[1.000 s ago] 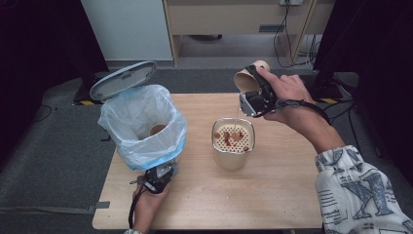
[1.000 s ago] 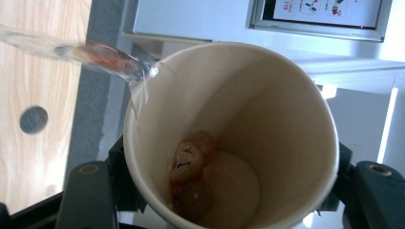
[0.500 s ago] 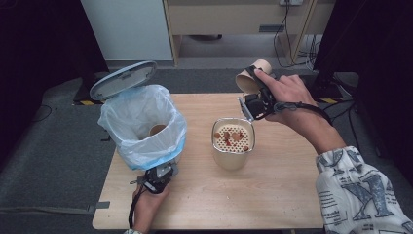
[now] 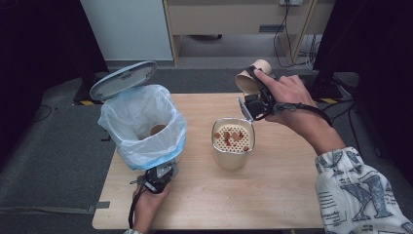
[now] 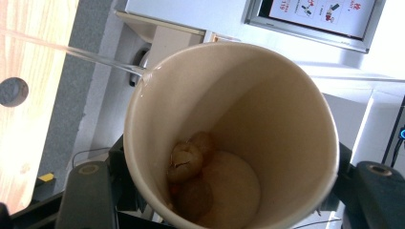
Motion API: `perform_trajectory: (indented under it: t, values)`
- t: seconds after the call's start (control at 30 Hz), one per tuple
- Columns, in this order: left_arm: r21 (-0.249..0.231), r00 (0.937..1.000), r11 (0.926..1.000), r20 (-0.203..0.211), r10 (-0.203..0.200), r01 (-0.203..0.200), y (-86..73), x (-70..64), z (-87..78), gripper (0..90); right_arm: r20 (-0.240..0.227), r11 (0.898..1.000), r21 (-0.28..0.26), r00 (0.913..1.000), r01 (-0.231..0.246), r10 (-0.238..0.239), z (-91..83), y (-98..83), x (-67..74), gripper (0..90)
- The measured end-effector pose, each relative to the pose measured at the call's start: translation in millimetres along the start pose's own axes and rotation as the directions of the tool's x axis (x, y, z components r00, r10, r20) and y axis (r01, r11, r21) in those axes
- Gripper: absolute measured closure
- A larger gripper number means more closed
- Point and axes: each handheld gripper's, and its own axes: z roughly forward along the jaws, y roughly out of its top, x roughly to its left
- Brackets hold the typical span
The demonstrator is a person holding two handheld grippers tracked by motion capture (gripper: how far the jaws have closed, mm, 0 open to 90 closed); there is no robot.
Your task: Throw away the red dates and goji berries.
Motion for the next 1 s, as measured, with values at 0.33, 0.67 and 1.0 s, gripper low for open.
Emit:
perform_trajectory:
  t: [0.33,0.67,1.0]
  values:
    - [0.000,1.0000,1.0000,0.000,0.001,-0.001,0.0,0.1,0.0,88.8,-0.035,0.996,-0.014,0.9952,0.091,-0.092,2.7,9.5,11.6,32.4]
    - [0.001,1.0000,1.0000,0.001,0.001,-0.001,0.1,0.1,0.0,88.8,-0.052,0.982,-0.017,0.9811,0.186,-0.186,6.3,15.2,29.4,32.2]
    - [0.001,1.0000,1.0000,0.000,0.000,0.000,0.0,-0.1,-0.1,88.8,-0.050,0.988,-0.030,0.9870,0.151,-0.152,6.8,17.8,29.9,32.2]
